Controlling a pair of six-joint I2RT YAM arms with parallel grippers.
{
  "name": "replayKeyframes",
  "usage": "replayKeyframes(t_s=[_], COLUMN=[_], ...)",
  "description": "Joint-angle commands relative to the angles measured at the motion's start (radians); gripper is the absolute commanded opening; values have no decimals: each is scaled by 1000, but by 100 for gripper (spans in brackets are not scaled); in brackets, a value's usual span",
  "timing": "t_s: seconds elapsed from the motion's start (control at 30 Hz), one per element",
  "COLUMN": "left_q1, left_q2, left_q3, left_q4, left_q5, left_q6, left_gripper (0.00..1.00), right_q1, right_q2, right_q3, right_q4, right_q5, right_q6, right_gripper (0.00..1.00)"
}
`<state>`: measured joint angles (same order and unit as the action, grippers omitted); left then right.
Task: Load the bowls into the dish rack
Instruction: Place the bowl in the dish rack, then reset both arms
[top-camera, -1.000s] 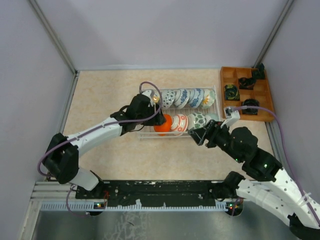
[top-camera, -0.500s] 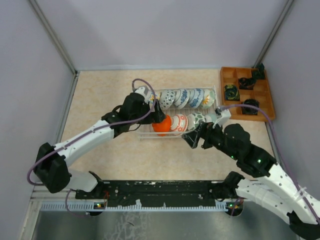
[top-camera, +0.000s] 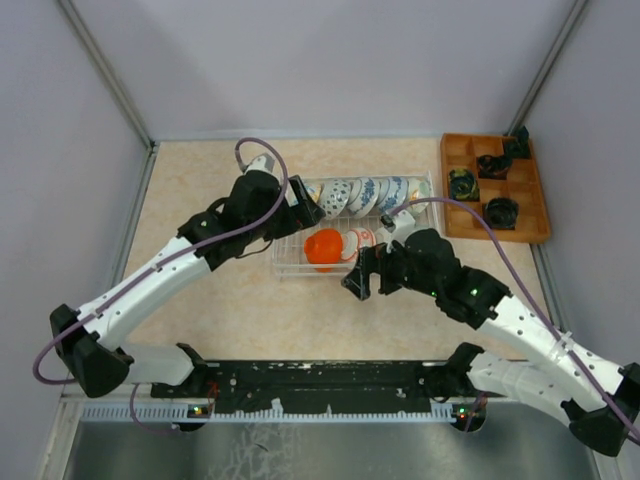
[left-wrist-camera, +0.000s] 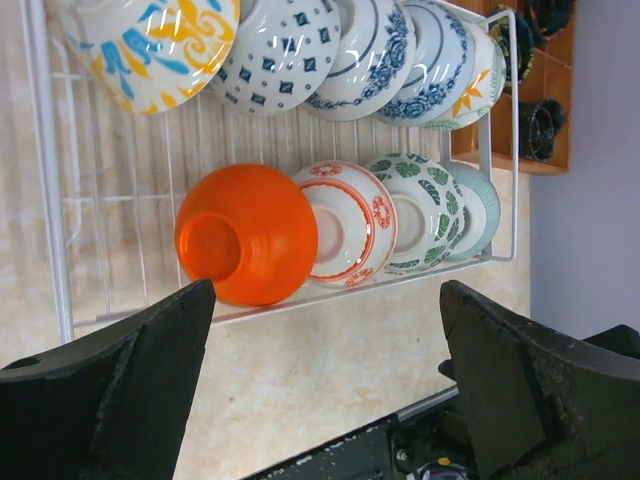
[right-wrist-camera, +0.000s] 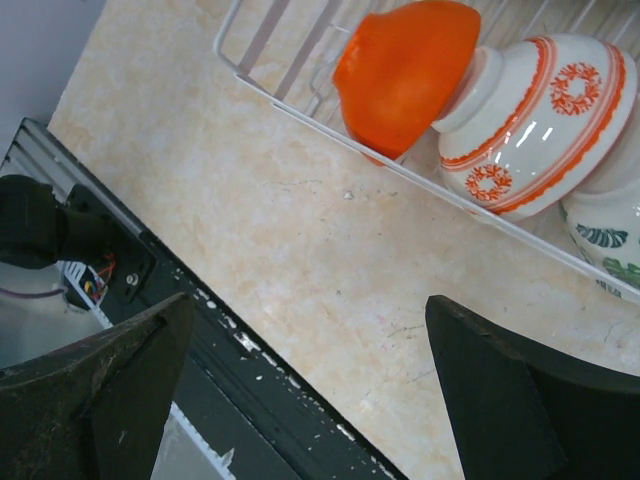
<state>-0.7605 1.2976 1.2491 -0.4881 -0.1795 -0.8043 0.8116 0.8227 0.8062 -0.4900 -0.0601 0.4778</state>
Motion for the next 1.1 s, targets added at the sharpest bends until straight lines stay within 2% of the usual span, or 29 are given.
replayKeyframes(t_s=[0.0,0.13,0.47,0.67,1.07], left_q1=[-41,-86,-232,-246,-278], left_q2=[4,67,189,289,278], left_q3=[80,176,231,340,310], left_q4=[-222,-418,-508,-553,-550], left_q5=[-122,-153,-138,-139,-170], left_q6=[-159,-283,-559,-603,-697], left_gripper=[100,100,99,99,99], right_q1=[7,6,6,6,62], right_q2=[-28,-63,-152,-191,-214], right_q3=[61,54,45,14,-26], right_q4=[54,29,-190,-251,-250], right_q5=[-99,-185,-212,-292,-321], right_q6=[-42,14,-37,-47,-55], right_gripper=[99,99,99,99,99])
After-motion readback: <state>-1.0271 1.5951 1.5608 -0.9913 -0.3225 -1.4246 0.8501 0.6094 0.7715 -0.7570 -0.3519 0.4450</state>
